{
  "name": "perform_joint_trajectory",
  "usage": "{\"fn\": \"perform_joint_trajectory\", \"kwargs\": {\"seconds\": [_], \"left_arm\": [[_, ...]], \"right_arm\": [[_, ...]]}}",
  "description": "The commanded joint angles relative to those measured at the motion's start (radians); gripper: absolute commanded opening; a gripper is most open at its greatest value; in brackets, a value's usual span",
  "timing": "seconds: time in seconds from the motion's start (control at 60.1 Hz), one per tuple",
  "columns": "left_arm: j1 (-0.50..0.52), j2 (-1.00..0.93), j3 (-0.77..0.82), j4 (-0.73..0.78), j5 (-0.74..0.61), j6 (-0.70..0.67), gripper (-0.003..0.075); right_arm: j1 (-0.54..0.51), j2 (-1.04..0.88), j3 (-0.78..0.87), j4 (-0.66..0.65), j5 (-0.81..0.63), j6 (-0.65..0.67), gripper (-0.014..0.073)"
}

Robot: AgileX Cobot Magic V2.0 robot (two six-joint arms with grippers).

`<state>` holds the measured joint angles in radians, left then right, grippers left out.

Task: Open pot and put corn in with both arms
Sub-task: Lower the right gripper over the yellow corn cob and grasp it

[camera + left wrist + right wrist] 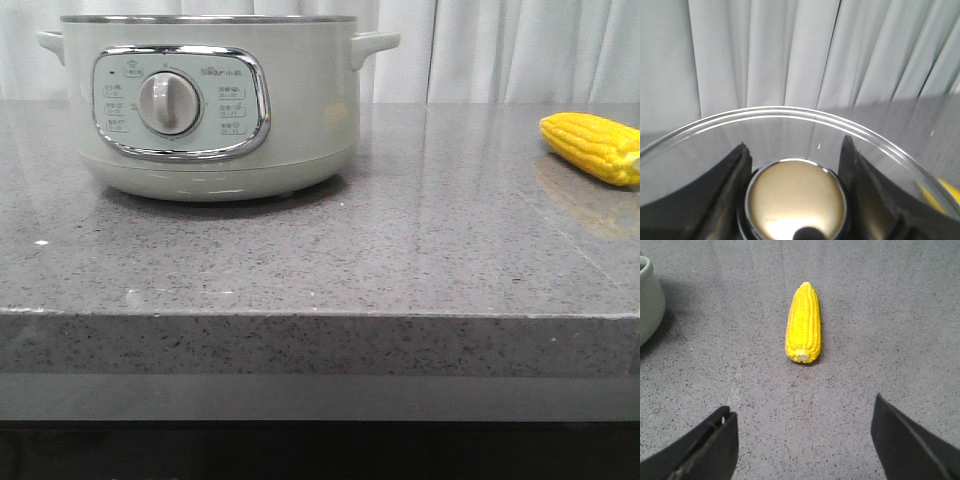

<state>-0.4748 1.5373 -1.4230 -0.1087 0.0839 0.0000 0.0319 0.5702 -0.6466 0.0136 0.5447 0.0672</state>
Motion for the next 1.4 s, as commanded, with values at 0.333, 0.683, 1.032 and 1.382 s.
{"fn": "perform_joint_trajectory", "kwargs": {"seconds": [0.333,0.683,1.032,1.382], "left_arm": [[-0.001,-0.350,-0.086,0.115,0.314,0.000,0.0259],[-0.001,-0.606,0.134,0.132,0.465,0.000,0.0259],[-0.001,-0.881,0.452,0.101,0.472,-0.029,0.0259],[-0.001,-0.917,0.486,0.097,0.474,-0.029,0.0259]], "right_arm": [[-0.001,0.012,-0.026,0.001,-0.064,-0.005,0.0570],[-0.001,0.089,-0.026,0.001,-0.005,-0.005,0.0570],[-0.001,0.378,-0.207,0.002,0.053,-0.004,0.0570],[-0.008,0.735,-0.533,-0.002,0.184,-0.004,0.0579]]}}
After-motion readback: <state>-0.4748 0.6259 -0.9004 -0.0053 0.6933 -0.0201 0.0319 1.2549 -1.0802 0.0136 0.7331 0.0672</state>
